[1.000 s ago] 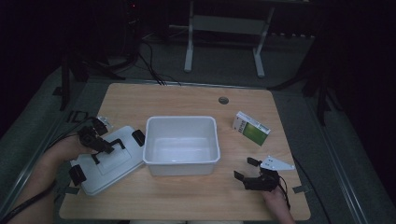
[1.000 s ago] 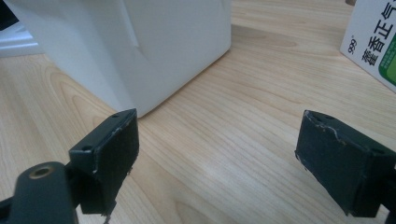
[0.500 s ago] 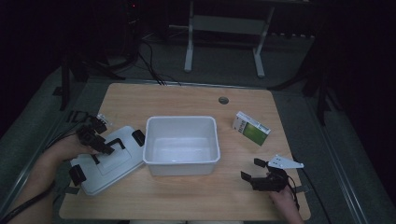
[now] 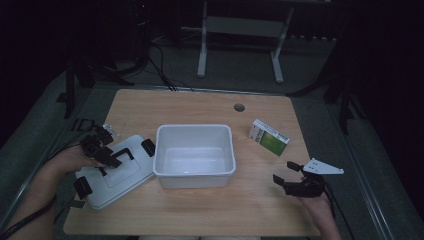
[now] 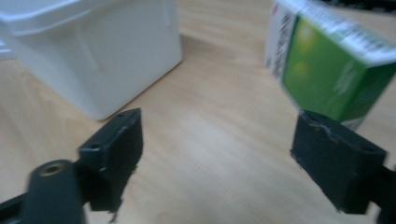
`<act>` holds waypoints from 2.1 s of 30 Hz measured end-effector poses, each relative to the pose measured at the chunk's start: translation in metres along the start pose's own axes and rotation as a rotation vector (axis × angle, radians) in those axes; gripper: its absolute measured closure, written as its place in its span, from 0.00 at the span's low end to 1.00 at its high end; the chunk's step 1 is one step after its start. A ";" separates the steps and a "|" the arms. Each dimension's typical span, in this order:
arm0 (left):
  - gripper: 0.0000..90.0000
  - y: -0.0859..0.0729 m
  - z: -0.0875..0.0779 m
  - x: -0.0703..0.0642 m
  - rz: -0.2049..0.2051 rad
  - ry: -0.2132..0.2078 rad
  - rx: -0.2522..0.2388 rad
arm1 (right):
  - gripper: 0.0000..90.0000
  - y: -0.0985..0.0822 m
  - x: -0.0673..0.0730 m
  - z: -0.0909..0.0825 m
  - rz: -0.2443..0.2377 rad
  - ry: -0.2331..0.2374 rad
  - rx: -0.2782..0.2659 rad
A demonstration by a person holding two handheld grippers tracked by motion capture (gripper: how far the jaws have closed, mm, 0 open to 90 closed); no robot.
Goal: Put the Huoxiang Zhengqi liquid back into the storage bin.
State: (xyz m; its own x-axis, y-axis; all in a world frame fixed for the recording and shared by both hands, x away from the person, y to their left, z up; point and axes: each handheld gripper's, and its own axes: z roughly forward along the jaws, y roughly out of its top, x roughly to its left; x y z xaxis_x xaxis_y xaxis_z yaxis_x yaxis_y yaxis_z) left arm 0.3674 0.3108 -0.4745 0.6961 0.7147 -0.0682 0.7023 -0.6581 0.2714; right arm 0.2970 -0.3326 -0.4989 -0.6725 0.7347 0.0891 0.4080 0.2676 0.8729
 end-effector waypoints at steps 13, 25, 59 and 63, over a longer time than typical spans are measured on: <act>0.40 -0.001 0.002 0.001 0.020 -0.001 -0.002 | 0.34 0.036 -0.053 0.012 -0.024 -0.060 -0.008; 0.40 -0.002 0.002 0.002 0.024 -0.007 0.009 | 0.35 0.051 -0.084 0.051 -0.009 -0.089 0.096; 0.40 -0.001 0.003 0.001 0.024 -0.012 0.023 | 0.70 0.072 -0.088 0.105 -0.114 -0.041 0.341; 0.40 0.001 0.003 0.001 0.029 -0.009 0.021 | 0.71 0.074 -0.087 0.100 -0.107 -0.031 0.339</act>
State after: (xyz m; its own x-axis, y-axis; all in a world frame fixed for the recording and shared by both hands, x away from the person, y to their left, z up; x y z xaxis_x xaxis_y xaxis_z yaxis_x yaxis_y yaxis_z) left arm 0.3688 0.3103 -0.4775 0.7177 0.6929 -0.0696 0.6845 -0.6836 0.2533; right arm 0.4470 -0.3143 -0.4901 -0.7055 0.7086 -0.0137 0.5213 0.5319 0.6673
